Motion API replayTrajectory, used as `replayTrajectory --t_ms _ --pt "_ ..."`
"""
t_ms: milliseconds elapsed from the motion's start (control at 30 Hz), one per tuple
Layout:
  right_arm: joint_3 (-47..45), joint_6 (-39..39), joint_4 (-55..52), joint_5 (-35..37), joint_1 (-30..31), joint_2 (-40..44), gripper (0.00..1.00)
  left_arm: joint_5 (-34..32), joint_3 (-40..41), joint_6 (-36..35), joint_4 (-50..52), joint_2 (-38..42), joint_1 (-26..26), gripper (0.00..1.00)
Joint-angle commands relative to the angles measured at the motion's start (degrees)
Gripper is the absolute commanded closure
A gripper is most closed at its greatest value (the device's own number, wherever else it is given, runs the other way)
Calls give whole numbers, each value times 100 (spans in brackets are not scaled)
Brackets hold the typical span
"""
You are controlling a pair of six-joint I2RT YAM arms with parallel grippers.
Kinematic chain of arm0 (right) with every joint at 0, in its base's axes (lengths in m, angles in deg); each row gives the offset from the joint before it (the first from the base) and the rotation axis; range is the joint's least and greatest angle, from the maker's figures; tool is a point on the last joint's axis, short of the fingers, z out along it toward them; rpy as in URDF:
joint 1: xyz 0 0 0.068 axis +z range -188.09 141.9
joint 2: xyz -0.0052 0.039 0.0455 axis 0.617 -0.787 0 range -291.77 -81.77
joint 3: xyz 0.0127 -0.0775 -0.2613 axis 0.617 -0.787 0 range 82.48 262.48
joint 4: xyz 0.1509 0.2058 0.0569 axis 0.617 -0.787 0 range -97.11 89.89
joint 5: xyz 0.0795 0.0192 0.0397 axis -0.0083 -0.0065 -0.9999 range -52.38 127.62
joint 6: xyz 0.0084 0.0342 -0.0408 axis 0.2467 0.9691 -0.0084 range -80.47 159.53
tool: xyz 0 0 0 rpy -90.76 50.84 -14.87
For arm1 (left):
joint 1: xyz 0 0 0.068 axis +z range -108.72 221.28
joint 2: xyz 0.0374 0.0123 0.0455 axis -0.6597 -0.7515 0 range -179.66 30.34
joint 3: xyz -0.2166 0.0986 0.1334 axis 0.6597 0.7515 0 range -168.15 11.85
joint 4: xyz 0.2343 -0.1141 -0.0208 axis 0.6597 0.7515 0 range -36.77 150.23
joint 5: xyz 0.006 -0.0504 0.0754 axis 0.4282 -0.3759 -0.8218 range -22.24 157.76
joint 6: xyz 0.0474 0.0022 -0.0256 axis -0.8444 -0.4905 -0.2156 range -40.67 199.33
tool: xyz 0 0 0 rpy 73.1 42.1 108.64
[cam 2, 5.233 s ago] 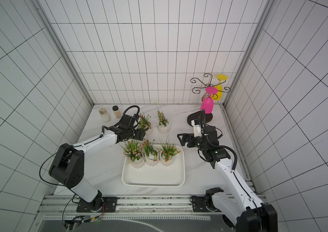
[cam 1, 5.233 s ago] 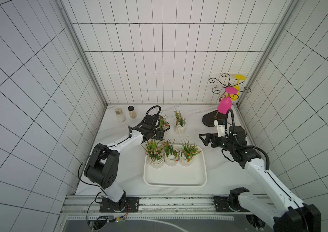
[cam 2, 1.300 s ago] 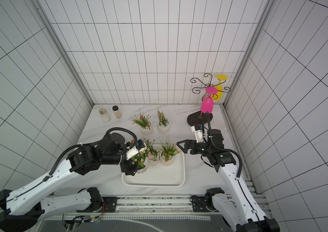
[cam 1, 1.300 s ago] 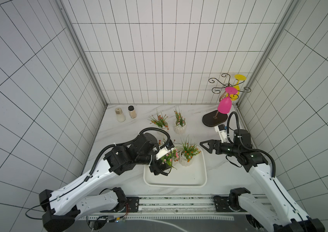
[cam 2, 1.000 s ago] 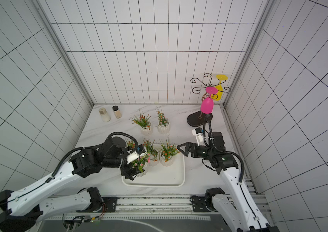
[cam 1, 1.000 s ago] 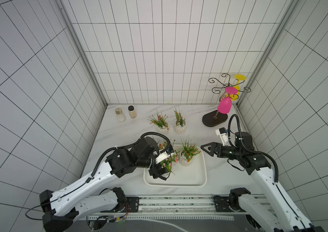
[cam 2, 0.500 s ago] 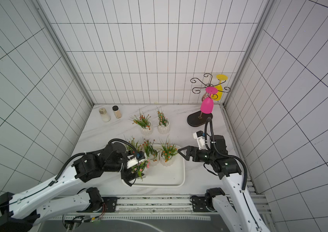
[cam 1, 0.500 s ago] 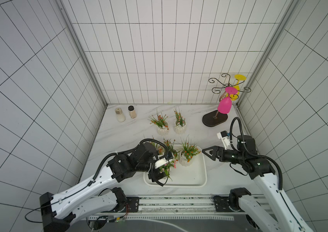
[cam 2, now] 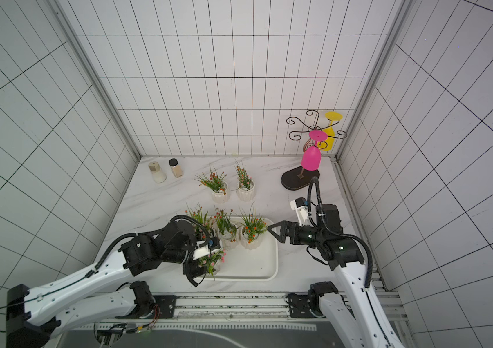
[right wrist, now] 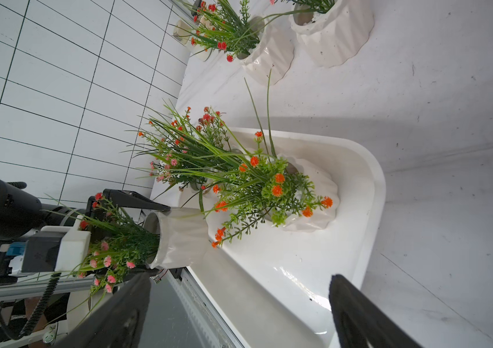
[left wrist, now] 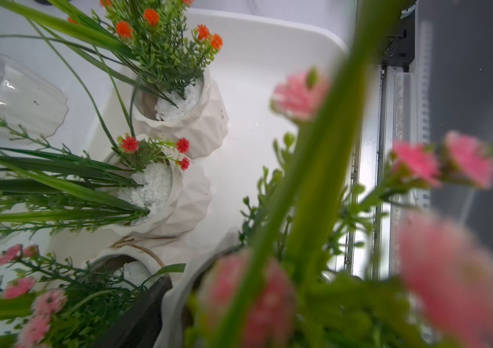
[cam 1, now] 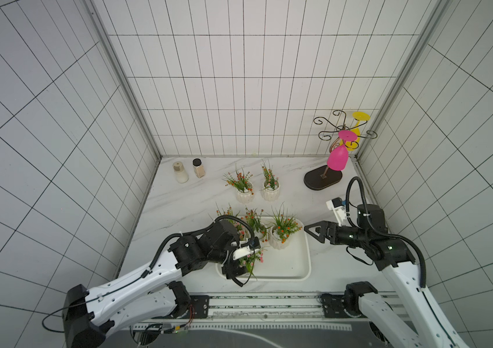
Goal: Put the potted gypsophila into the storage box
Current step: Place the baby's breath potted plant at the storage box.
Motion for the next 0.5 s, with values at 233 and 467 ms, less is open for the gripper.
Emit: replayTrajectory --t_ms 233,467 --pt "196 -166 -100 -116 -64 -20 6 -35 348 -499 -683 -59 -49 63" --pt "207 -190 -84 -150 -62 -56 6 -147 759 -740 -1006 201 -58 63"
